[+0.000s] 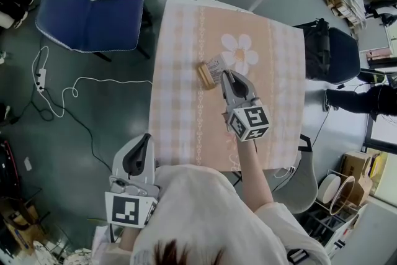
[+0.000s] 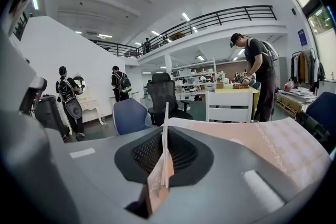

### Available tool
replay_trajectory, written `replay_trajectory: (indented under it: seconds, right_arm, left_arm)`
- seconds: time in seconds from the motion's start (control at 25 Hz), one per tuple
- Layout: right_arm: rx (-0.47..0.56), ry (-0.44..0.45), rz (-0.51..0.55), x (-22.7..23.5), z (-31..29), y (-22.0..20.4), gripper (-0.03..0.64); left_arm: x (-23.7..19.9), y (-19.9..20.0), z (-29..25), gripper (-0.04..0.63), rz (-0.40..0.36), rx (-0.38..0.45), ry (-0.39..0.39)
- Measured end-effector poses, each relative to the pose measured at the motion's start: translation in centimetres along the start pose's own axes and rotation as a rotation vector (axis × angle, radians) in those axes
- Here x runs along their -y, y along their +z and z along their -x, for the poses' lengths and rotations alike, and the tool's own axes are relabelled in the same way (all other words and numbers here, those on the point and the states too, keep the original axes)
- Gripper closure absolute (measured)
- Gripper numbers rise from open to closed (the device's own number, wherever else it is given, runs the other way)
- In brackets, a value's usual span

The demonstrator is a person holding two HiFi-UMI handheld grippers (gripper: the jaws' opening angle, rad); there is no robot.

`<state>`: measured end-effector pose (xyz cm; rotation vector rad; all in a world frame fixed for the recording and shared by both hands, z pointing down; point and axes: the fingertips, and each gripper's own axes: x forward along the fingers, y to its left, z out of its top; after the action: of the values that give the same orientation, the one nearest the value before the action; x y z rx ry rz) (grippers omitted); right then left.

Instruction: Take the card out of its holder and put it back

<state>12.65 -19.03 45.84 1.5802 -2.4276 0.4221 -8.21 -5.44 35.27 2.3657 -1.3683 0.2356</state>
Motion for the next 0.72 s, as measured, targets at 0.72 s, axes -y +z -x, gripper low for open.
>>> replay_trajectory:
  seconds: [0.72]
  right_arm:
    - [-0.019, 0.002, -0.003, 0.17, -0.75, -1.00, 0.603]
  left_arm:
    - [0.20, -0.17, -0.19, 0.595, 0.003, 0.000, -0.006]
